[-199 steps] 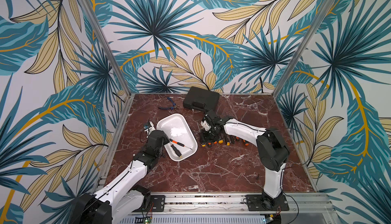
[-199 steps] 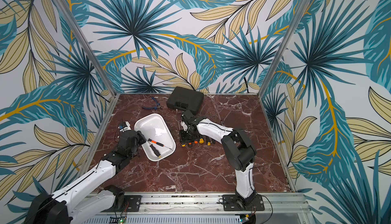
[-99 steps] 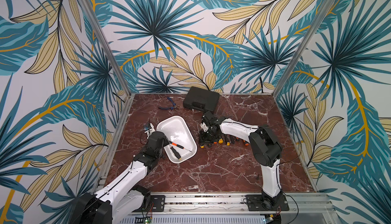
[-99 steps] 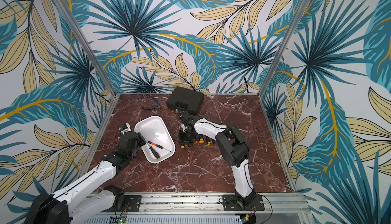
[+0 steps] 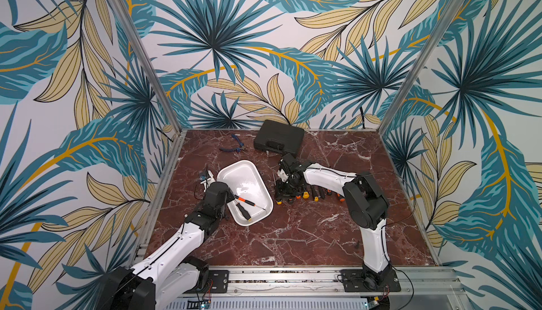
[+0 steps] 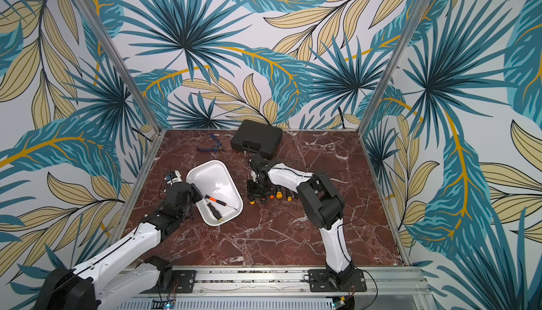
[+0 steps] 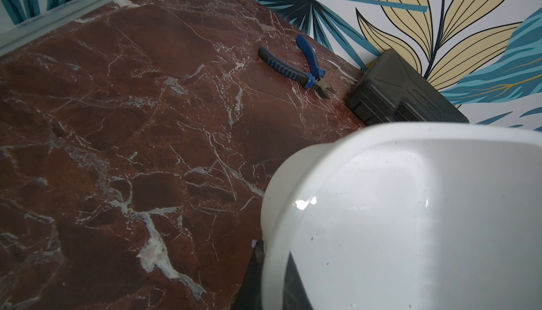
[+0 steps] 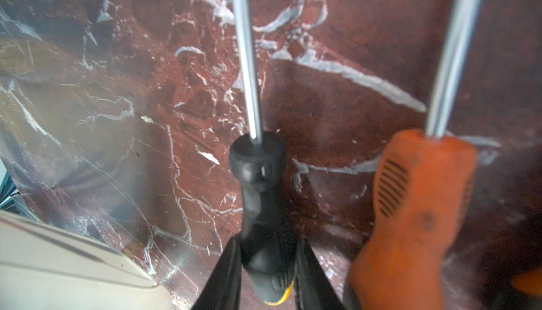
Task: Take out the screwdriver from the storage box
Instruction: Place the socket head at the center of the board.
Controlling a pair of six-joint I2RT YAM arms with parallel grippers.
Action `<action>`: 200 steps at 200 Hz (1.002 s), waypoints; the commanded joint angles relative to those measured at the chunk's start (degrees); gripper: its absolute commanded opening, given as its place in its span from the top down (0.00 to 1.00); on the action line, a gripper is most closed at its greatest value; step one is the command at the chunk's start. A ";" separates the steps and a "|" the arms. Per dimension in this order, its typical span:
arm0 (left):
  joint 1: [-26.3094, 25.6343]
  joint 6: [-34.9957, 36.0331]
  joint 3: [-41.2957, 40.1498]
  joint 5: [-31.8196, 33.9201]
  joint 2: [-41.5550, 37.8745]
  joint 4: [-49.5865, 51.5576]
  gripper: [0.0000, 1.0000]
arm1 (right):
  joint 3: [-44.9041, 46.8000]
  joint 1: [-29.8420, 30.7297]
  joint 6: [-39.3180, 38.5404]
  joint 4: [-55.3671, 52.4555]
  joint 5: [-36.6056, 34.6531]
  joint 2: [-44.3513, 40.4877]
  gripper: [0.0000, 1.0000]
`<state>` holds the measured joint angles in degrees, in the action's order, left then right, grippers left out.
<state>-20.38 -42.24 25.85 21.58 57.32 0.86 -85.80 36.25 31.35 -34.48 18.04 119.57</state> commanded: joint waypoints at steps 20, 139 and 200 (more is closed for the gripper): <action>0.55 -0.05 -0.09 -0.56 -0.45 -2.10 1.00 | -1.28 -0.26 0.79 -1.55 -0.38 0.91 0.69; 0.52 0.05 -0.45 -0.58 -0.28 -2.61 1.00 | -1.26 -0.25 1.74 -1.62 -0.49 0.37 0.63; 0.53 0.02 -0.27 -0.66 0.16 -2.77 1.00 | -2.57 -0.25 0.13 -4.54 -2.65 -6.51 0.59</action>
<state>-20.36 -42.22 25.85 21.37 57.34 0.84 -86.54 36.03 32.56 -36.14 16.97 118.24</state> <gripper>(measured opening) 0.096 0.403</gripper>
